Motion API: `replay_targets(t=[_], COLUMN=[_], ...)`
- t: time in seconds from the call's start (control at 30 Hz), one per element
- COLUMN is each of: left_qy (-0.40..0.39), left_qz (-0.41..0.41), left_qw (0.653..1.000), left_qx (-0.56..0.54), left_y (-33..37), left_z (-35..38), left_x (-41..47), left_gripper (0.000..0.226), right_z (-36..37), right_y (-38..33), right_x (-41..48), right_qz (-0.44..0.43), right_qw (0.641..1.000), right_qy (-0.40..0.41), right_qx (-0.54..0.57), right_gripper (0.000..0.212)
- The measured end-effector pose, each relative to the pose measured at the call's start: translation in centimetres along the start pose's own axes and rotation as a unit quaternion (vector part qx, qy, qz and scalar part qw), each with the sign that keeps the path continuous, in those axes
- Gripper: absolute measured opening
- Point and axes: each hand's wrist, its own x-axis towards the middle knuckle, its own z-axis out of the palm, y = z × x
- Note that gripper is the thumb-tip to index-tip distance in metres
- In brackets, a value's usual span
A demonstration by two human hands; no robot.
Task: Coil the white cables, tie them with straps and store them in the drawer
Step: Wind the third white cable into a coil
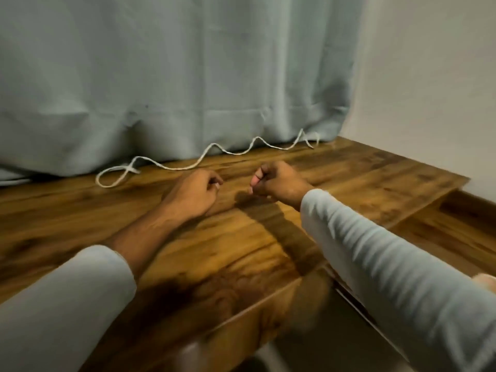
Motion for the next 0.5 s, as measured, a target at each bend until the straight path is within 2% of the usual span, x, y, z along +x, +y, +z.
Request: replay_targets(t=[0.1, 0.27, 0.33, 0.4, 0.5], left_qy=[0.038, 0.1, 0.117, 0.137, 0.181], left_qz=[-0.053, -0.118, -0.146, -0.16, -0.175], left_qw=[0.998, 0.988, 0.982, 0.977, 0.966], left_qx=[0.009, 0.024, 0.017, 0.015, 0.052], left_y=[-6.2, -14.1, -16.3, -17.4, -18.8], left_z=[-2.0, -3.5, -3.6, -3.5, -3.5], left_x=[-1.4, -3.9, -3.8, -3.0, -1.5], left_gripper=[0.022, 0.019, 0.021, 0.023, 0.033], right_z=[5.4, 13.9, 16.8, 18.7, 20.4], right_y=[-2.1, -4.2, -4.5, -4.5, -4.7], right_x=[3.4, 6.7, 7.8, 9.1, 10.1], right_qz=[-0.013, -0.013, -0.005, -0.027, -0.071], right_qw=[0.999, 0.995, 0.992, 0.994, 0.997], right_qy=[-0.032, -0.07, -0.086, -0.071, -0.011], right_qx=[0.032, 0.073, 0.092, 0.077, 0.012], right_gripper=[0.027, 0.01, 0.016, 0.023, 0.019])
